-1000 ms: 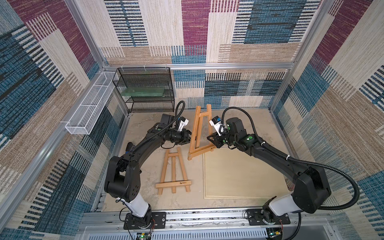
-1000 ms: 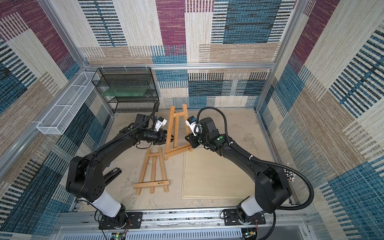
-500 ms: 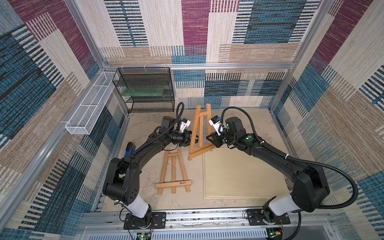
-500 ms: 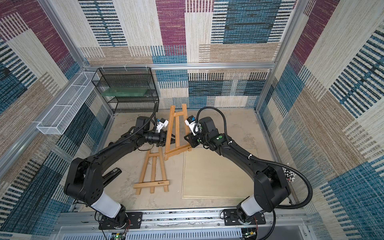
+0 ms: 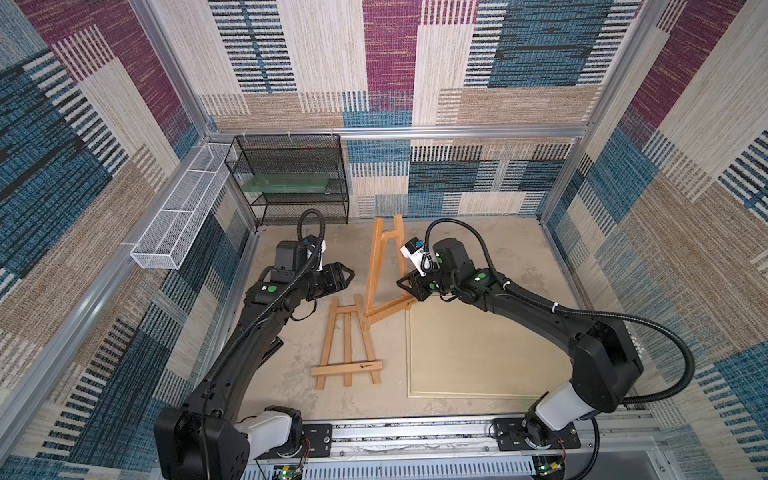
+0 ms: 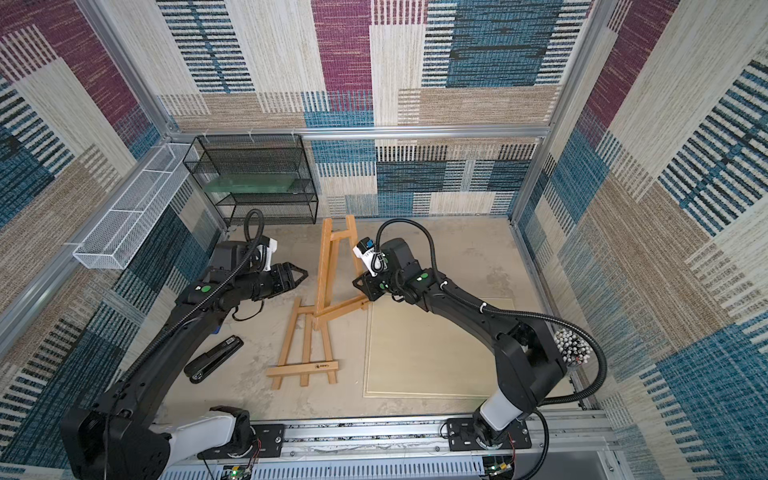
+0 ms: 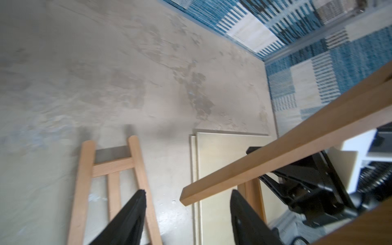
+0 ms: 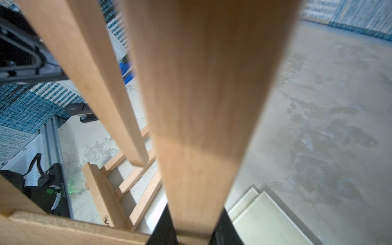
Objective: Disassemble the easel
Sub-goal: Fold up the easel, then place the easel on the easel.
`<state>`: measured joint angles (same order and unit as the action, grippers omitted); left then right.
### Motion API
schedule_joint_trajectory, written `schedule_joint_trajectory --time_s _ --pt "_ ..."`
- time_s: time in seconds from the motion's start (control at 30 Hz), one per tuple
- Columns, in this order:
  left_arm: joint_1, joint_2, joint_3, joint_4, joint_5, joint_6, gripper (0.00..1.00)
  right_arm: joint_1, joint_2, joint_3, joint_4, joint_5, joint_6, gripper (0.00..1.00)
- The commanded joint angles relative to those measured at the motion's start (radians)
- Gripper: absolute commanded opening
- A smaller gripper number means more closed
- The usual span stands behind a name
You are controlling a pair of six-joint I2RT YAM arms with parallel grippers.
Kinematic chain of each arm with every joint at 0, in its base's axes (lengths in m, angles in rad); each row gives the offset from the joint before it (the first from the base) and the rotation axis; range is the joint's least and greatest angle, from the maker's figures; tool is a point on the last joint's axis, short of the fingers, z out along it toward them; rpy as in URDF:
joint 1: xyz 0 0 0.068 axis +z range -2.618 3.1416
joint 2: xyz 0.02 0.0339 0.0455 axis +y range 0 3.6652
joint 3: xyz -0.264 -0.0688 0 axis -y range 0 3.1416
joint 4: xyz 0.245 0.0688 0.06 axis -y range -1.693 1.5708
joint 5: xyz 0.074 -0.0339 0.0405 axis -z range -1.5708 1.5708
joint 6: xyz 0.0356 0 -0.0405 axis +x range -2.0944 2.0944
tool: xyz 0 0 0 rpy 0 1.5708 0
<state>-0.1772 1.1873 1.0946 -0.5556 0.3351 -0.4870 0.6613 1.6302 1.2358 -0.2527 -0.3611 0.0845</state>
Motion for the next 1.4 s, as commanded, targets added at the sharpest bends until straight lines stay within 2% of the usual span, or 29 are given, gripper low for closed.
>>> schedule_joint_trajectory --time_s 0.0,0.13,0.33,0.6,0.73,0.97,1.17,1.37 --pt "0.027 -0.032 0.008 -0.121 -0.215 0.05 0.67 0.036 0.098 0.101 -0.018 -0.032 0.088 0.0" --pt "0.082 -0.074 0.032 -0.172 -0.328 0.082 0.69 0.106 0.249 0.272 -0.148 -0.045 0.121 0.0" --pt "0.172 -0.092 0.068 -0.179 -0.349 0.13 0.7 0.15 0.388 0.407 -0.191 -0.088 0.219 0.0" --pt "0.175 -0.092 0.062 -0.168 -0.331 0.13 0.71 0.141 0.621 0.729 -0.355 -0.137 0.278 0.0" --pt "0.176 -0.105 0.045 -0.17 -0.336 0.129 0.71 0.159 0.686 0.79 -0.374 -0.182 0.308 0.0" --pt "0.175 -0.137 0.052 -0.194 -0.381 0.142 0.72 0.193 0.864 1.054 -0.419 -0.226 0.354 0.0" --pt "0.176 -0.115 0.083 -0.198 -0.375 0.143 0.73 0.212 0.919 1.108 -0.401 -0.219 0.4 0.0" --pt "0.176 -0.09 0.093 -0.184 -0.357 0.139 0.73 0.2 0.838 1.025 -0.329 -0.18 0.408 0.0"
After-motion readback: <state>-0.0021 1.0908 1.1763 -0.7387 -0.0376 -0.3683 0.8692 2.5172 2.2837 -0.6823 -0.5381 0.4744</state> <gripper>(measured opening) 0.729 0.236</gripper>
